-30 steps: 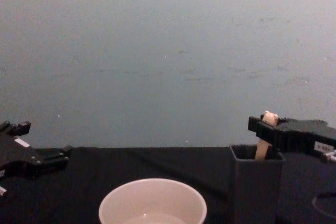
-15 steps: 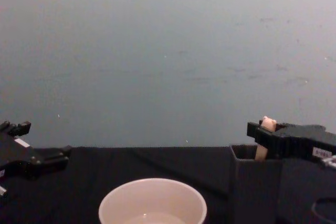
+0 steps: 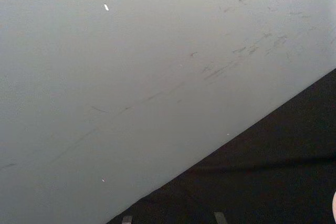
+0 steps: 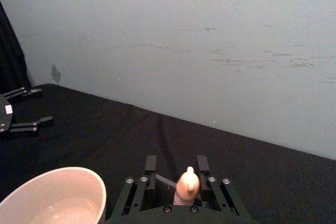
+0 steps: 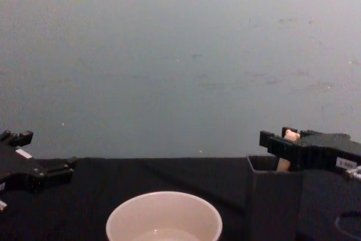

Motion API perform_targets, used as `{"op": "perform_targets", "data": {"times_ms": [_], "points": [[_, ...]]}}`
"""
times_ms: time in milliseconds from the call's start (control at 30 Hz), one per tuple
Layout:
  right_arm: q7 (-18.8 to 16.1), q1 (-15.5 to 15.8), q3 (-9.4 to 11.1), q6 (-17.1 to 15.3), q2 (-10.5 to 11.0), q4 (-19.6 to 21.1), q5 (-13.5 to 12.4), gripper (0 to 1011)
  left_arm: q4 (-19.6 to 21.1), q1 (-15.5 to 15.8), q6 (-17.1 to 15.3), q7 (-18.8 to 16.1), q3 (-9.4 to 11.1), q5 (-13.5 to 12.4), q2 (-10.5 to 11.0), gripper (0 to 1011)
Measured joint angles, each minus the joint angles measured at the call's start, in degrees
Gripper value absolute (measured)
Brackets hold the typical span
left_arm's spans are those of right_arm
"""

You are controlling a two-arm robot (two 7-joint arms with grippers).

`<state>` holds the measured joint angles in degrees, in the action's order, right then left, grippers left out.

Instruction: Pick up the stirring spoon with one hand, stir inside the cup, then place it back in its original position.

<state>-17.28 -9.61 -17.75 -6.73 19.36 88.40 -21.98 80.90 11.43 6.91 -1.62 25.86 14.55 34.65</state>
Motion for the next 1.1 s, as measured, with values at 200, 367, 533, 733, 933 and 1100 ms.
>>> {"op": "perform_targets", "data": {"times_ms": [200, 367, 533, 733, 933, 1100], "points": [[0.0, 0.0, 0.0, 0.0, 0.0, 0.0, 0.0, 625, 0.0, 0.0, 0.0, 0.0, 0.0, 0.0, 0.0, 1001], [0.0, 0.0, 0.0, 0.0, 0.0, 0.0, -0.1, 763, 0.0, 0.0, 0.0, 0.0, 0.0, 0.0, 0.0, 1001], [0.0, 0.0, 0.0, 0.0, 0.0, 0.1, -0.1, 917, 0.0, 0.0, 0.0, 0.0, 0.0, 0.0, 0.0, 1002], [-0.2, 0.0, 0.2, 0.3, -0.1, 0.1, -0.2, 1000, 0.0, 0.0, 0.0, 0.0, 0.0, 0.0, 0.0, 1001], [-0.3, -0.5, 2.5, 4.8, -0.8, 1.8, -1.3, 1000, 0.0, 0.0, 0.0, 0.0, 0.0, 0.0, 0.0, 1002], [2.3, -1.0, 5.2, 8.5, -1.7, 2.5, -0.6, 1002, 0.0, 0.0, 0.0, 0.0, 0.0, 0.0, 0.0, 1001]]}}
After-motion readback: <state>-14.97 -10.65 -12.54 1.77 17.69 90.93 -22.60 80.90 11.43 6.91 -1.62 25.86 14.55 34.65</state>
